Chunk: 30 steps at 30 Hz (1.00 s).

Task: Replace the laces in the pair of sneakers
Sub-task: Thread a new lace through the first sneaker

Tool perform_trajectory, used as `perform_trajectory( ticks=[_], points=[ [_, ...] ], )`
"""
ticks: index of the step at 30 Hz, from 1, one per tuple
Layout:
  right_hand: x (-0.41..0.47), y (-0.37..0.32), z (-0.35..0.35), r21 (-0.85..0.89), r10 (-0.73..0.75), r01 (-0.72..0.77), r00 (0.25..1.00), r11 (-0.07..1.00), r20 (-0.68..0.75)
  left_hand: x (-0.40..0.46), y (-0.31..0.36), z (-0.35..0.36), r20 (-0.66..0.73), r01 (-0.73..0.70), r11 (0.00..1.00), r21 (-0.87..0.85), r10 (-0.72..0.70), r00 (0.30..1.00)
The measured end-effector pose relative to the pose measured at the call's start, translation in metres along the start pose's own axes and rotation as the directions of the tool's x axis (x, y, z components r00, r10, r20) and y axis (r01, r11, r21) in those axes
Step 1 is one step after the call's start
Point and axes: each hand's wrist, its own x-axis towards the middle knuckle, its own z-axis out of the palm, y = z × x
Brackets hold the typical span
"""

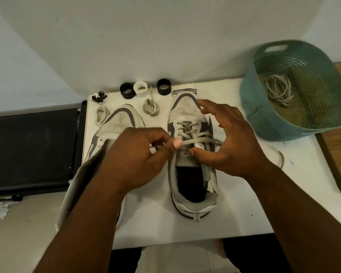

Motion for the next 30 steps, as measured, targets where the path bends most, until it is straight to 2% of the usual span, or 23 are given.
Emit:
perform_trajectory(
  ticks=[1, 2, 3, 4, 5, 6, 8, 9, 10, 11, 12, 13, 14, 15, 16, 17, 18, 19, 20, 22, 25, 28, 30],
  points=[
    [0.000, 0.000, 0.000, -0.008, 0.006, -0.006, 1.000, 1.000, 0.001, -0.001, 0.000, 0.001, 0.049, 0.006, 1.000, -0.010, -0.006, 0.999],
    [0.000, 0.000, 0.000, -0.013, 0.014, -0.014, 1.000, 1.000, 0.006, -0.001, 0.002, 0.000, 0.059, 0.014, 0.994, -0.106, -0.008, 0.998],
    [0.000, 0.001, 0.000, -0.016, 0.018, -0.018, 1.000, 1.000, 0.015, -0.001, 0.004, -0.001, 0.042, 0.039, 0.956, -0.291, -0.028, 0.999],
    [-0.001, 0.001, 0.001, -0.020, 0.018, -0.018, 1.000, 1.000, 0.024, 0.001, 0.005, -0.003, 0.014, 0.061, 0.837, -0.544, -0.063, 0.998],
    [-0.001, 0.001, 0.001, -0.026, 0.016, -0.015, 0.999, 1.000, 0.031, 0.002, 0.007, -0.004, -0.004, 0.045, 0.611, -0.790, -0.079, 0.997],
    [-0.001, 0.000, 0.002, -0.029, 0.015, -0.013, 0.999, 0.999, 0.036, 0.003, 0.009, -0.006, -0.017, 0.004, 0.330, -0.944, -0.062, 0.998],
    [-0.001, 0.002, 0.003, -0.026, 0.023, -0.022, 0.999, 0.999, 0.048, 0.005, 0.012, -0.010, 0.016, 0.018, -0.175, -0.984, 0.011, 1.000],
    [-0.001, 0.002, 0.003, -0.023, 0.029, -0.028, 0.998, 0.999, 0.053, 0.005, 0.014, -0.014, 0.041, 0.057, -0.351, -0.935, 0.053, 0.998],
    [-0.001, 0.002, 0.003, -0.021, 0.031, -0.030, 0.998, 0.999, 0.054, 0.005, 0.015, -0.017, 0.058, 0.080, -0.422, -0.903, 0.064, 0.996],
    [-0.001, 0.002, 0.003, -0.018, 0.032, -0.031, 0.998, 0.999, 0.050, 0.004, 0.016, -0.021, 0.070, 0.071, -0.365, -0.928, 0.015, 0.997],
    [-0.001, 0.002, 0.002, -0.014, 0.033, -0.032, 0.999, 0.999, 0.043, 0.004, 0.016, -0.025, 0.060, 0.045, -0.141, -0.989, -0.105, 0.993],
    [-0.001, 0.002, 0.002, -0.010, 0.034, -0.034, 0.999, 0.999, 0.039, 0.003, 0.016, -0.026, -0.005, 0.047, 0.233, -0.971, -0.218, 0.976],
    [-0.001, 0.003, 0.002, -0.007, 0.036, -0.036, 0.999, 0.999, 0.035, 0.003, 0.015, -0.025, -0.113, 0.092, 0.638, -0.765, -0.273, 0.955],
    [-0.001, 0.003, 0.001, -0.006, 0.037, -0.037, 0.999, 0.999, 0.028, 0.003, 0.013, -0.021, -0.157, 0.158, 0.899, -0.408, -0.240, 0.958],
    [0.000, 0.004, 0.001, -0.009, 0.037, -0.036, 0.999, 0.999, 0.017, 0.003, 0.012, -0.016, -0.087, 0.189, 0.979, -0.073, -0.195, 0.977],
    [0.000, 0.004, 0.000, -0.016, 0.035, -0.035, 0.999, 0.999, 0.005, 0.002, 0.010, -0.012, 0.018, 0.189, 0.975, 0.119, -0.192, 0.981],
    [0.000, 0.004, -0.001, -0.022, 0.036, -0.037, 0.999, 0.999, -0.007, 0.001, 0.010, -0.010, 0.107, 0.177, 0.971, 0.158, -0.195, 0.975],
    [0.000, 0.004, -0.002, -0.026, 0.040, -0.040, 0.999, 0.999, -0.015, 0.001, 0.010, -0.010, 0.165, 0.166, 0.982, 0.088, -0.178, 0.970],
    [0.000, 0.004, -0.002, -0.024, 0.043, -0.043, 0.999, 0.999, -0.017, 0.001, 0.011, -0.011, 0.161, 0.165, 0.983, -0.079, -0.151, 0.975],
    [-0.001, 0.003, -0.001, -0.011, 0.054, -0.054, 0.999, 0.998, -0.001, 0.002, 0.011, -0.013, -0.020, 0.089, 0.882, -0.462, -0.111, 0.994],
    [-0.001, 0.003, 0.003, -0.006, 0.061, -0.061, 0.997, 0.998, 0.044, 0.003, 0.011, -0.001, -0.181, -0.053, 0.744, -0.667, -0.093, 0.979],
    [0.000, 0.003, 0.002, -0.031, 0.074, -0.072, 0.995, 0.997, 0.064, 0.005, 0.003, 0.012, -0.160, -0.065, 0.842, -0.536, -0.025, 0.987],
    [0.000, 0.004, -0.002, -0.015, 0.084, -0.083, 0.995, 0.996, 0.052, 0.005, -0.007, 0.013, -0.078, 0.019, 0.931, -0.364, -0.051, 0.996]
  ],
)
